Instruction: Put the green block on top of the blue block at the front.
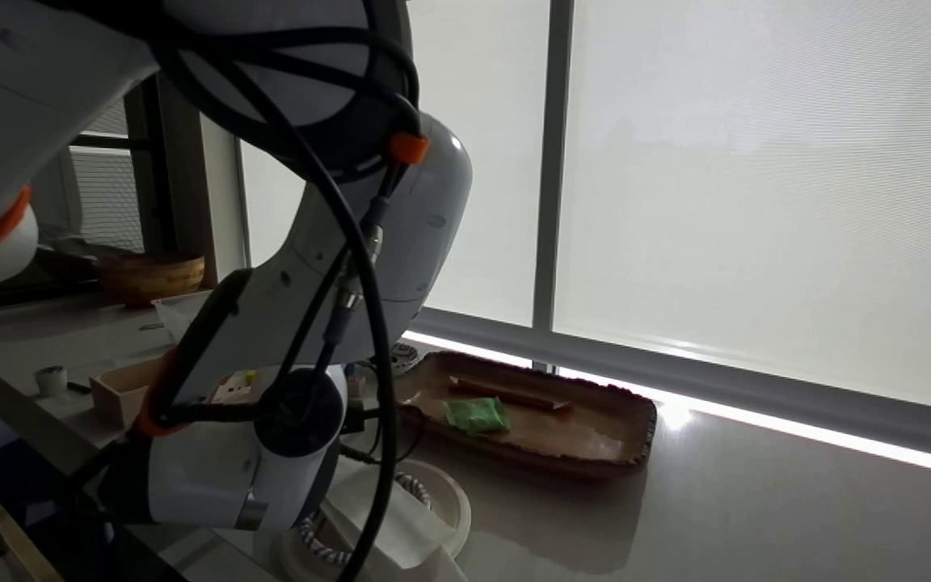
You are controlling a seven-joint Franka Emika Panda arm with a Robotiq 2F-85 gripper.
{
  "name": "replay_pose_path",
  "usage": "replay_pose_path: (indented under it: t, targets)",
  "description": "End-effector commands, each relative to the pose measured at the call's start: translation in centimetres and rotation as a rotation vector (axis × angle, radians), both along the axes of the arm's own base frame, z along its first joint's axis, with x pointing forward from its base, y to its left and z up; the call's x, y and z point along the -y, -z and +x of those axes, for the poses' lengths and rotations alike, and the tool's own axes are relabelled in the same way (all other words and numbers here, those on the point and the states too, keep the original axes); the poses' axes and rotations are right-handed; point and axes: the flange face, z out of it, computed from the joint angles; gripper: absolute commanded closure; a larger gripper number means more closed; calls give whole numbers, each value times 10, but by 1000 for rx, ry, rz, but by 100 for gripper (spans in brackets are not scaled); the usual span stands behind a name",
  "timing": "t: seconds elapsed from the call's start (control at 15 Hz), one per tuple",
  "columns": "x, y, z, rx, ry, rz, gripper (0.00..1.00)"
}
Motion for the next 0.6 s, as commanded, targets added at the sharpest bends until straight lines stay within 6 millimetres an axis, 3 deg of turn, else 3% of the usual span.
replay_pose_path:
  t: [0.0, 0.53]
  targets:
    - [-2, 3, 0, 14, -7, 23, 92]
    - [-3, 4, 0, 9, -9, 22, 92]
